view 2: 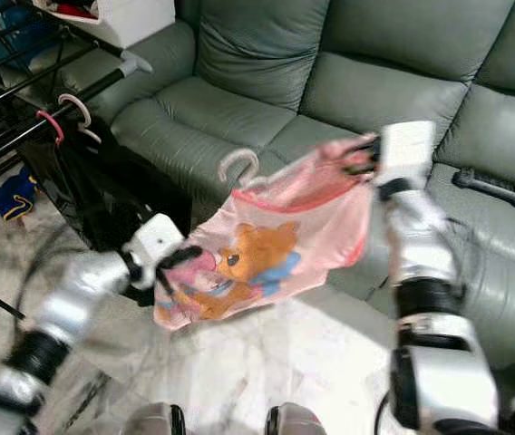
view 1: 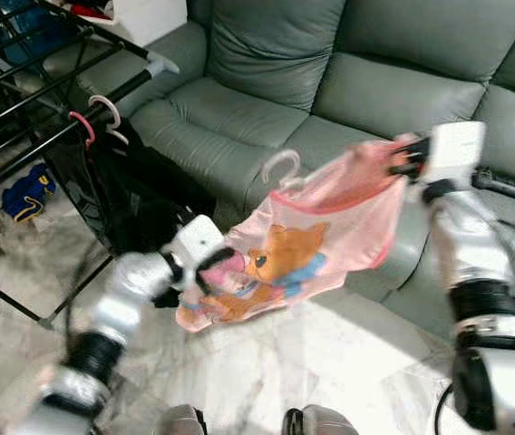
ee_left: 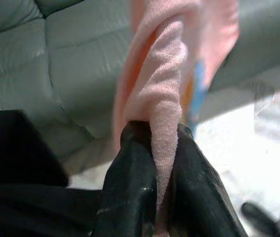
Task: Hang hanger
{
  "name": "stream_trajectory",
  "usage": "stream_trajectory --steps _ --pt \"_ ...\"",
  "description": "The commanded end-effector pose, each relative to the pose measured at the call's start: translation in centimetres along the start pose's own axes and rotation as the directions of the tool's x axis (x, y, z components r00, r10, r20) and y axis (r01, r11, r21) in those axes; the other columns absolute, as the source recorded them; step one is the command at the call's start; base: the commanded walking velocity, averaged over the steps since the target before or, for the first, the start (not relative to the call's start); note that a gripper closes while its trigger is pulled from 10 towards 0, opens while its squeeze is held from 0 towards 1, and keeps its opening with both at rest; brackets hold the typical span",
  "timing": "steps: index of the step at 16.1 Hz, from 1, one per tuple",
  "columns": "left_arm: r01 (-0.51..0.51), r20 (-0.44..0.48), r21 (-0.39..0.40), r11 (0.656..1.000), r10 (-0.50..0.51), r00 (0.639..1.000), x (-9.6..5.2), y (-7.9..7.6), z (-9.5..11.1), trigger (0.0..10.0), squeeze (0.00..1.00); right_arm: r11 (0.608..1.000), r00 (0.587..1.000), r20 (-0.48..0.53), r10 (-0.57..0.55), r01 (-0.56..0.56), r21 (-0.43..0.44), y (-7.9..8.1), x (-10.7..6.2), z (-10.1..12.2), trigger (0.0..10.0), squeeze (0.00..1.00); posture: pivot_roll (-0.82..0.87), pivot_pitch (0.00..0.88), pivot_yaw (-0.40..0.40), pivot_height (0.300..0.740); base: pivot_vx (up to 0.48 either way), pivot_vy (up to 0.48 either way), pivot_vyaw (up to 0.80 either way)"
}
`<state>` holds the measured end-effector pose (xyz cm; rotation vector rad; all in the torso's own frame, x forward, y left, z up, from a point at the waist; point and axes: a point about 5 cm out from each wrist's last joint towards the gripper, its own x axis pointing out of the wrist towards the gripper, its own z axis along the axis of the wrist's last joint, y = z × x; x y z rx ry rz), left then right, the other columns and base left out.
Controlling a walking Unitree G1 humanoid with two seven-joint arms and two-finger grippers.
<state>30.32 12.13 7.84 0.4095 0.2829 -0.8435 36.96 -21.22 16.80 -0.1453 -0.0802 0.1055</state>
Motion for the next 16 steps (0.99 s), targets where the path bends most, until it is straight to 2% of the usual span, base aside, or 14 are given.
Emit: stream_trajectory --steps 1,3,5,7,8,9,12,13,14,15,16 --pt "0.007 0.031 0.009 1.000 -0.008 0.999 0.4 -1.2 0.9 0.0 0.00 0.995 0.996 0.024 0.091 -0.090 -0.032 2.2 0.4 0.3 0.0 0.00 -0.04 0.058 -0.018 0.740 0.000 0.000 0.00" --pt "0.015 0.015 0.026 1.000 -0.016 1.000 0.9 -2.5 0.7 0.0 0.00 0.980 0.980 0.038 0.194 -0.191 -0.056 4.3 0.4 0.3 0.0 0.00 -0.04 0.056 -0.017 0.740 0.000 0.000 0.00" --pt "-0.025 -0.004 0.014 1.000 0.025 1.000 1.4 -2.8 0.6 0.0 0.00 0.956 0.956 0.048 0.288 -0.284 -0.071 6.1 0.0 0.2 0.0 0.00 -0.04 0.056 -0.015 0.740 0.000 0.000 0.00" --pt "-0.076 -0.031 0.024 0.997 0.077 0.997 1.9 -3.0 0.5 0.0 0.00 0.912 0.910 0.052 0.411 -0.410 -0.014 7.9 -0.9 0.1 0.0 0.00 -0.05 0.056 -0.011 0.740 0.000 0.000 0.00" --pt "-0.133 -0.046 0.010 0.991 0.133 0.990 2.2 -2.6 0.5 0.0 0.00 0.862 0.861 0.048 0.506 -0.506 0.004 9.1 -1.8 0.1 0.0 0.00 -0.05 0.057 -0.010 0.740 0.000 0.000 0.00" --pt "-0.181 -0.059 -0.006 0.983 0.181 0.982 2.4 -2.1 0.5 0.0 0.00 0.793 0.793 0.035 0.608 -0.609 0.015 10.3 -2.9 0.0 0.0 0.00 -0.05 0.056 -0.007 0.740 0.000 0.000 0.00" --pt "-0.273 -0.071 -0.042 0.961 0.270 0.960 2.6 -1.0 0.7 0.0 0.00 0.594 0.592 -0.057 0.804 -0.804 0.029 12.0 -6.5 -1.2 0.0 0.00 -0.05 0.056 -0.007 0.740 0.000 0.000 0.00" --pt "-0.306 -0.081 -0.059 0.950 0.301 0.950 2.6 -0.5 0.7 0.0 0.00 0.517 0.510 -0.114 0.852 -0.855 0.038 12.1 -8.0 -2.0 0.0 0.00 -0.06 0.057 -0.008 0.740 0.000 0.000 0.00" --pt "-0.331 -0.091 -0.075 0.941 0.324 0.942 2.6 -0.2 0.6 0.0 0.00 0.459 0.445 -0.166 0.880 -0.886 0.062 12.0 -9.3 -2.7 0.0 0.00 -0.06 0.057 -0.008 0.740 0.000 0.000 0.00" --pt "-0.357 -0.105 -0.099 0.929 0.347 0.932 2.6 0.2 0.4 0.0 0.00 0.393 0.363 -0.228 0.904 -0.914 0.104 11.7 -11.0 -3.5 0.0 0.00 -0.06 0.057 -0.008 0.740 0.000 0.000 0.00" --pt "-0.378 -0.114 -0.110 0.919 0.366 0.924 2.5 0.6 0.3 0.0 0.00 0.355 0.312 -0.275 0.909 -0.926 0.125 11.4 -12.1 -4.0 0.0 0.00 -0.06 0.057 -0.008 0.740 0.000 0.000 0.00"
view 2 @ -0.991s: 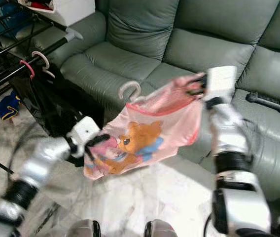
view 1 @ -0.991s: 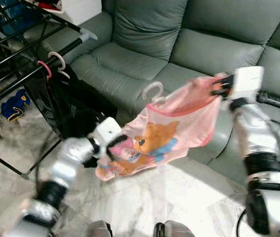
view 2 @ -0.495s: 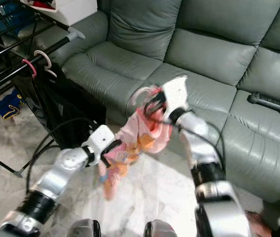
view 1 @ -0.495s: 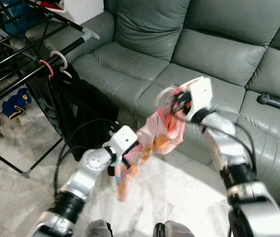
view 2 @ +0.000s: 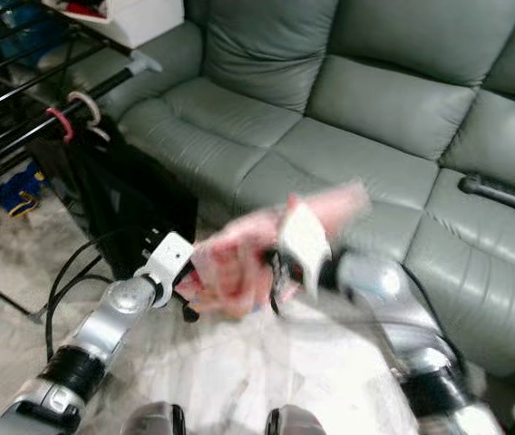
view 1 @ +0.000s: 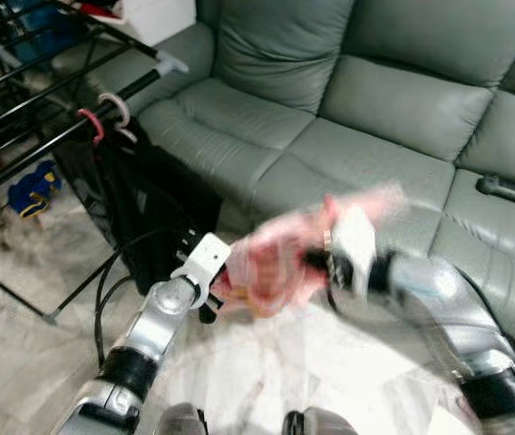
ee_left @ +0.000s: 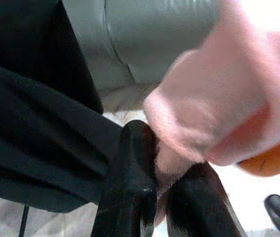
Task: Hang hanger
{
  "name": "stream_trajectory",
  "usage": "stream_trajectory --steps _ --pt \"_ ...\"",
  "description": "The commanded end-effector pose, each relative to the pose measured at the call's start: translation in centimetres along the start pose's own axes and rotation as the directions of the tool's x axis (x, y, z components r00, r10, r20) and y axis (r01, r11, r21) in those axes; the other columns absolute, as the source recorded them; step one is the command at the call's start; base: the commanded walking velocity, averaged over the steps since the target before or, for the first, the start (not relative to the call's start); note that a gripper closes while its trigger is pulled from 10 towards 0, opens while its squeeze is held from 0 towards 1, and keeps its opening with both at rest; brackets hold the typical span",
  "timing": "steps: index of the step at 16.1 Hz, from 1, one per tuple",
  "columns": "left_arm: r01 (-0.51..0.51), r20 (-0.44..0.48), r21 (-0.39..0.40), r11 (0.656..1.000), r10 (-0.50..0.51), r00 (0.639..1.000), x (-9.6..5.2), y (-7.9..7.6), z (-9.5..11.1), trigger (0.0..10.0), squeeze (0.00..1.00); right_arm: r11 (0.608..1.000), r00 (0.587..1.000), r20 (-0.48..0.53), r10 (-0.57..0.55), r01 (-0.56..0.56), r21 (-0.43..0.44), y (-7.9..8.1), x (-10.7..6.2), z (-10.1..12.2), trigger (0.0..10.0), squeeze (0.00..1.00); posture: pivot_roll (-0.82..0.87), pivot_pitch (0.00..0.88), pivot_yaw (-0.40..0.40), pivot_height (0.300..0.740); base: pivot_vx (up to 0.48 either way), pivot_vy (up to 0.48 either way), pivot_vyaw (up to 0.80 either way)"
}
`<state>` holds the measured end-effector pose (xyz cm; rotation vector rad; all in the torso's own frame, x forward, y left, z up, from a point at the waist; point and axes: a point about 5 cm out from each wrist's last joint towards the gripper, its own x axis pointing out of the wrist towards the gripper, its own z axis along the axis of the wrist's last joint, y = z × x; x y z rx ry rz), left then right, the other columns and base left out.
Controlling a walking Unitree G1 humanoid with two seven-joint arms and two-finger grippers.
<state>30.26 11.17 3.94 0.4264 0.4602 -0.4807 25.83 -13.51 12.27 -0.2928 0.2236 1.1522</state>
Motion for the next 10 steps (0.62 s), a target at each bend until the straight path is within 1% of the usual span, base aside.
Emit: stream_trajectory --steps 1,2,3,4,5,6,7,8,9,10 --pt "-0.071 0.125 -0.054 0.996 0.077 0.989 0.2 1.8 3.6 0.0 0.00 0.987 0.983 -0.097 0.155 -0.151 0.051 2.6 0.9 -2.0 0.0 0.00 -0.06 0.057 -0.008 0.740 0.000 0.000 0.00" --pt "-0.074 0.128 -0.059 0.996 0.081 0.988 0.3 2.0 3.7 0.0 0.00 0.998 0.989 -0.136 0.055 -0.056 0.000 1.6 0.5 -2.9 0.0 0.00 -0.06 0.056 -0.005 0.740 0.000 0.000 0.00" --pt "-0.071 0.134 -0.062 0.996 0.079 0.988 0.3 2.0 3.8 0.0 0.00 1.000 0.990 -0.138 -0.017 0.015 -0.017 0.9 0.3 -3.1 0.0 0.00 -0.06 0.056 -0.005 0.740 0.000 0.000 0.00" --pt "-0.068 0.137 -0.064 0.996 0.076 0.988 0.3 2.0 3.8 0.0 0.00 0.993 0.984 -0.136 -0.116 0.111 -0.045 -0.3 0.1 -3.1 0.0 0.00 -0.06 0.055 -0.001 0.740 0.000 0.000 0.00" --pt "-0.068 0.139 -0.065 0.996 0.076 0.987 0.3 2.0 3.9 0.0 0.00 0.988 0.979 -0.138 -0.151 0.145 -0.056 -0.7 -0.1 -3.0 0.0 0.00 -0.06 0.055 -0.001 0.740 0.000 0.000 0.00" --pt "-0.061 0.145 -0.066 0.996 0.070 0.987 0.3 2.0 3.9 0.0 0.00 0.960 0.953 -0.118 -0.279 0.274 -0.057 -2.2 -0.4 -2.6 0.0 0.00 -0.06 0.055 -0.001 0.740 0.000 0.000 0.00" --pt "-0.058 0.146 -0.065 0.996 0.067 0.987 0.3 2.0 3.9 0.0 0.00 0.933 0.932 -0.066 -0.356 0.351 -0.075 -3.3 -0.5 -1.9 0.0 0.00 -0.06 0.055 0.001 0.740 0.000 0.000 0.00" --pt "-0.055 0.147 -0.069 0.996 0.065 0.987 0.3 2.1 3.8 0.0 0.00 0.935 0.935 -0.040 -0.354 0.351 -0.058 -3.3 -0.4 -1.6 0.0 0.00 -0.06 0.055 0.001 0.740 0.000 0.000 0.00" --pt "-0.061 0.141 -0.070 0.996 0.070 0.988 0.3 2.3 3.8 0.0 0.00 0.957 0.956 -0.035 -0.290 0.289 -0.028 -2.5 0.0 -1.5 0.0 0.00 -0.05 0.055 0.000 0.740 0.000 0.000 0.00" --pt "-0.068 0.138 -0.072 0.995 0.078 0.987 0.4 2.5 3.9 0.0 0.00 0.984 0.979 -0.102 -0.174 0.169 -0.057 -0.8 0.2 -2.7 0.0 0.00 -0.05 0.055 0.000 0.740 0.000 0.000 0.00"
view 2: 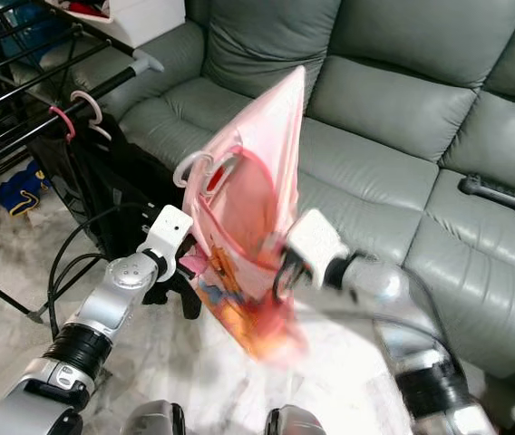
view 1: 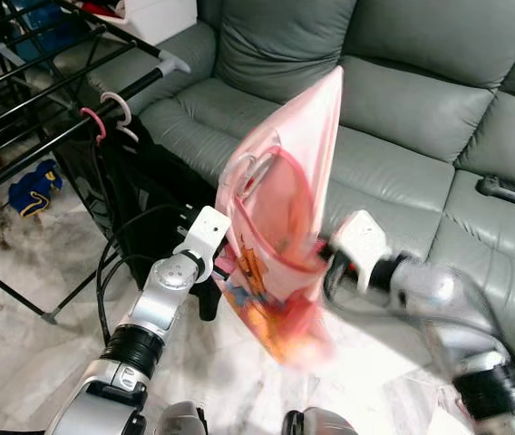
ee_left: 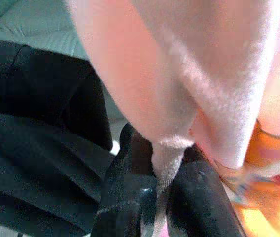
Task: Hang hanger
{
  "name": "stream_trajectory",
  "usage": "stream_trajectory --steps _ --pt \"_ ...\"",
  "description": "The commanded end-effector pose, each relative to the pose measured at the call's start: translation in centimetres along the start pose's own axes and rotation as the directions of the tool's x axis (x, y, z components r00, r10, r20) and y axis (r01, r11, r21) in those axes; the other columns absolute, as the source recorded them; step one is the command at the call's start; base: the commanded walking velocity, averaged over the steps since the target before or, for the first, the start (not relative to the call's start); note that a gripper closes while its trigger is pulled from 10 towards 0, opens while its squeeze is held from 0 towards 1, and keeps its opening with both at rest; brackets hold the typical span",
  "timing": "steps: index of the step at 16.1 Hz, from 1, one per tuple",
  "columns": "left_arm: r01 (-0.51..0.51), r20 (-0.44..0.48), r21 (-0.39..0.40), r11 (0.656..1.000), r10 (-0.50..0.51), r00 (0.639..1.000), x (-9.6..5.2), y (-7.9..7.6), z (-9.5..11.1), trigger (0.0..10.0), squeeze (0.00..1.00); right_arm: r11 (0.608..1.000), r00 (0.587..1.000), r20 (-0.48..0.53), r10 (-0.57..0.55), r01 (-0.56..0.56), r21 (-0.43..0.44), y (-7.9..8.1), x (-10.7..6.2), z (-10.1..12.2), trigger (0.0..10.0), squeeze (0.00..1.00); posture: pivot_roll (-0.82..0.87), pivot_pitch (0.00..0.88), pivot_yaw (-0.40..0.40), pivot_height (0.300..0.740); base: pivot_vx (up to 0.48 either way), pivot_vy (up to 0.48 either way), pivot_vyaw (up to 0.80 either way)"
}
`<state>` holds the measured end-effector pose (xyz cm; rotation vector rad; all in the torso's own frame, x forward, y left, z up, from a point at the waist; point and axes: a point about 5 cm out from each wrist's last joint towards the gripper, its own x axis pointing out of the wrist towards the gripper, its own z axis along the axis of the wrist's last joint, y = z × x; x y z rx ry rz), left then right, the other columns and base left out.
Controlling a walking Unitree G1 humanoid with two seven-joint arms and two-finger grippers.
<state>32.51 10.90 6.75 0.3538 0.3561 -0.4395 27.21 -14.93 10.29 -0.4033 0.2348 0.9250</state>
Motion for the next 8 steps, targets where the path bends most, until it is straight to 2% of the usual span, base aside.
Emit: stream_trajectory --steps 1,4,5,6,8 --pt "-0.026 0.034 -0.011 1.000 0.026 0.999 0.1 0.9 1.0 0.0 0.00 0.992 0.989 -0.075 0.126 -0.127 -0.007 2.0 -0.2 -1.4 0.0 0.00 -0.05 0.057 -0.001 0.740 0.000 0.000 0.00" --pt "-0.028 0.029 -0.004 1.000 0.028 0.999 0.1 1.1 1.0 0.0 0.00 0.975 0.966 -0.132 0.222 -0.221 0.016 3.8 -0.9 -2.7 0.0 0.00 -0.06 0.063 0.005 0.740 0.000 0.000 0.00" --pt "-0.023 0.026 -0.004 1.000 0.023 0.999 0.2 1.0 0.9 0.0 0.00 0.974 0.960 -0.165 0.226 -0.226 0.015 3.9 -1.2 -3.3 1.7 0.00 -0.06 0.065 0.006 0.740 0.000 0.000 0.00" --pt "-0.018 0.025 0.001 1.000 0.018 1.000 0.2 1.0 0.9 0.0 0.00 0.978 0.961 -0.186 0.206 -0.209 0.008 3.5 -1.4 -3.6 10.0 1.00 -0.06 0.065 0.006 0.740 0.000 0.000 0.00" --pt "-0.014 0.029 0.008 1.000 0.014 0.999 0.1 0.9 0.9 0.0 0.00 0.973 0.960 -0.253 0.121 -0.165 -0.161 2.3 -2.0 -4.4 10.0 1.00 -0.06 0.068 0.005 0.740 0.000 0.000 0.00"
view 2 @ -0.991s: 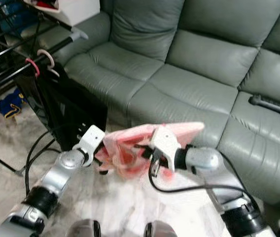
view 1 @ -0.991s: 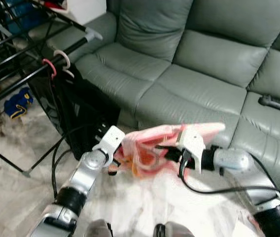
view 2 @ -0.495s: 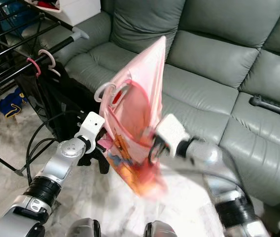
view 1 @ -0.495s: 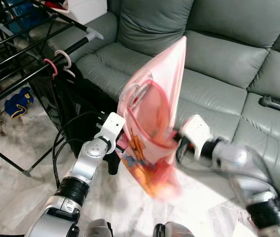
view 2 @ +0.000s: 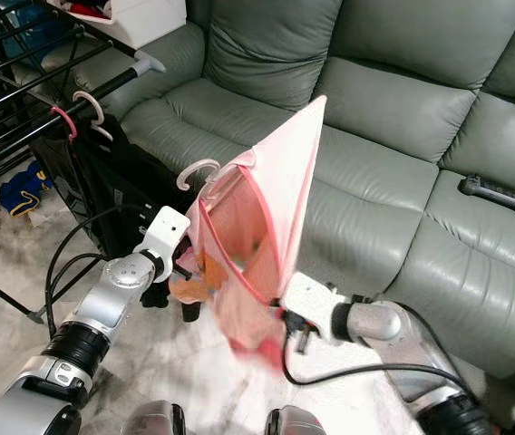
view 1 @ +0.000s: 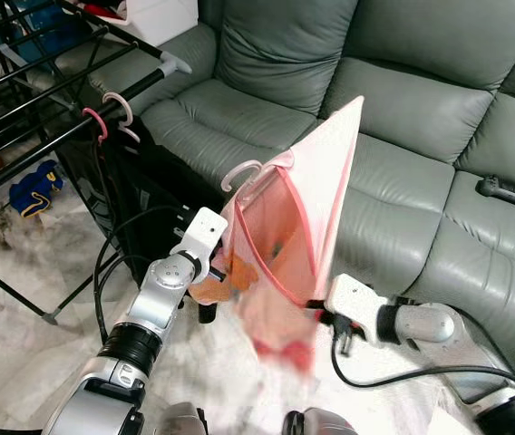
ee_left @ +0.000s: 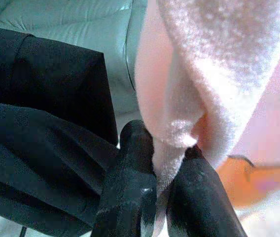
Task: Hang hanger
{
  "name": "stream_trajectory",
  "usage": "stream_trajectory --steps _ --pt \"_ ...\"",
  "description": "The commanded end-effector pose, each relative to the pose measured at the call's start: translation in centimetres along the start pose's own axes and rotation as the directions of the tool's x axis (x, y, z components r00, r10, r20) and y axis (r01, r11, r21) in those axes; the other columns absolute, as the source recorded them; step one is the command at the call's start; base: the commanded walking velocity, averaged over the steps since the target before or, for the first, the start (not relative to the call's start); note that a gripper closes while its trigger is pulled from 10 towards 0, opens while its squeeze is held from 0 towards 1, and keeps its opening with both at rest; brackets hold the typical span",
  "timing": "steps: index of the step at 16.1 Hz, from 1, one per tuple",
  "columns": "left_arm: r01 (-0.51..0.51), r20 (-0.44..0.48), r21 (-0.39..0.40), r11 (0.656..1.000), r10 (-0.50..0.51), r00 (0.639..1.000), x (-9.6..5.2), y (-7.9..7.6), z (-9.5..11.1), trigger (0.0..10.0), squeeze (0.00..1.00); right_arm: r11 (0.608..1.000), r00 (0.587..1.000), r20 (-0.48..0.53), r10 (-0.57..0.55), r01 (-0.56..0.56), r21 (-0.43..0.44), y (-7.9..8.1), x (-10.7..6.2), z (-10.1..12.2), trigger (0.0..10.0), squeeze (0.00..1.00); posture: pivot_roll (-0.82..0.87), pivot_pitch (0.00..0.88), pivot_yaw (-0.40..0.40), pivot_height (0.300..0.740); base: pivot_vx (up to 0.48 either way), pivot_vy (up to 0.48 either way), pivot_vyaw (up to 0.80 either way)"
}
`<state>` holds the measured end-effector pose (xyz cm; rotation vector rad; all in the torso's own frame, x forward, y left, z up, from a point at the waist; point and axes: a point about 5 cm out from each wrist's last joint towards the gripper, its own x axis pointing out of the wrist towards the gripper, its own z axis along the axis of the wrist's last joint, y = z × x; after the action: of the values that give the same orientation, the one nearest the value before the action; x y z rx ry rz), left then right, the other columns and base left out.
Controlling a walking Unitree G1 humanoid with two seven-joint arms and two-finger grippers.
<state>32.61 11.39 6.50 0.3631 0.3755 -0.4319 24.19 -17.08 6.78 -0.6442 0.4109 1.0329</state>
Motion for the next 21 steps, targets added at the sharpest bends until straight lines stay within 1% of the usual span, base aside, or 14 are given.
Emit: stream_trajectory --steps 1,2,5,6,8,10,11,13,15,16,18,19,20,21 --pt "-0.009 0.050 0.006 1.000 0.009 0.999 0.1 0.5 1.2 0.0 0.00 0.995 0.998 0.026 -0.064 0.066 -0.076 -0.7 0.0 0.4 10.0 1.00 -0.06 0.069 0.002 0.740 0.000 0.000 0.00" --pt "-0.007 0.048 0.011 1.000 0.006 0.999 0.0 0.6 1.1 0.0 0.00 0.986 0.992 0.066 -0.111 0.118 -0.120 -1.5 -0.3 1.2 10.0 1.00 -0.06 0.069 0.002 0.740 0.000 0.000 0.00" --pt "0.003 0.042 0.074 0.997 -0.006 0.999 -0.1 0.9 0.6 0.0 0.00 0.986 0.985 0.138 -0.100 0.117 -0.120 -2.2 -0.7 2.7 10.0 1.00 -0.07 0.066 -0.002 0.740 0.000 0.000 0.00" --pt "0.008 0.046 0.093 0.996 -0.012 0.999 -0.1 1.0 0.7 0.0 0.00 0.979 0.975 0.163 -0.153 0.172 -0.111 -2.8 -0.6 2.9 10.0 1.00 -0.07 0.064 -0.003 0.740 0.000 0.000 0.00" --pt "0.016 0.057 0.147 0.989 -0.024 0.998 -0.2 1.3 0.9 0.0 0.00 0.936 0.925 0.185 -0.331 0.346 -0.058 -4.8 -0.8 2.8 10.0 1.00 -0.07 0.061 -0.006 0.740 0.000 0.000 0.00" --pt "0.009 0.062 0.178 0.984 -0.020 0.998 -0.2 1.7 0.8 0.0 0.00 0.940 0.926 0.165 -0.339 0.339 0.034 -4.4 -0.9 1.9 10.0 1.00 -0.07 0.060 -0.008 0.740 0.000 0.000 0.00" --pt "0.008 0.062 0.189 0.982 -0.020 0.998 -0.2 1.8 0.7 0.0 0.00 0.961 0.950 0.148 -0.274 0.266 0.076 -3.4 -0.8 1.4 10.0 1.00 -0.07 0.060 -0.008 0.740 0.000 0.000 0.00" --pt "0.009 0.056 0.199 0.980 -0.020 0.998 -0.3 2.1 0.4 0.0 0.00 0.988 0.991 0.040 -0.129 0.125 0.087 -1.5 -1.0 -0.7 10.0 1.00 -0.08 0.061 -0.002 0.740 0.000 0.000 0.00" --pt "0.010 0.057 0.218 0.976 -0.023 0.998 -0.2 2.4 0.5 0.0 0.00 0.994 0.993 -0.079 -0.083 0.088 0.071 -0.9 -1.6 -2.7 10.0 1.00 -0.08 0.066 0.003 0.740 0.000 0.000 0.00" --pt "0.008 0.059 0.225 0.974 -0.022 0.998 -0.1 2.7 0.6 0.0 0.00 0.979 0.977 -0.115 -0.181 0.190 0.073 -1.9 -1.7 -3.4 10.0 1.00 -0.08 0.067 0.006 0.740 0.000 0.000 0.00" --pt "-0.001 0.067 0.226 0.974 -0.015 0.998 0.0 2.9 0.8 0.0 0.00 0.933 0.951 -0.030 -0.309 0.309 0.182 -2.4 -1.3 -2.9 10.0 1.00 -0.08 0.068 0.008 0.740 0.000 0.000 0.00" --pt "-0.001 0.071 0.225 0.974 -0.015 0.997 0.0 2.8 0.8 0.0 0.00 0.897 0.926 0.047 -0.375 0.350 0.270 -2.4 -0.9 -2.1 10.0 0.00 -0.08 0.069 0.009 0.740 0.000 0.000 0.00" --pt "0.001 0.072 0.225 0.974 -0.017 0.997 0.1 2.8 0.8 0.0 0.00 0.851 0.894 0.075 -0.442 0.392 0.350 -2.6 -0.8 -1.8 10.0 0.00 -0.08 0.068 0.010 0.740 0.000 0.000 0.00" --pt "0.003 0.073 0.226 0.974 -0.019 0.997 0.1 2.7 0.8 0.0 0.00 0.823 0.871 0.079 -0.485 0.423 0.379 -2.7 -0.8 -1.8 10.0 0.00 -0.08 0.069 0.010 0.740 0.000 0.000 0.00"
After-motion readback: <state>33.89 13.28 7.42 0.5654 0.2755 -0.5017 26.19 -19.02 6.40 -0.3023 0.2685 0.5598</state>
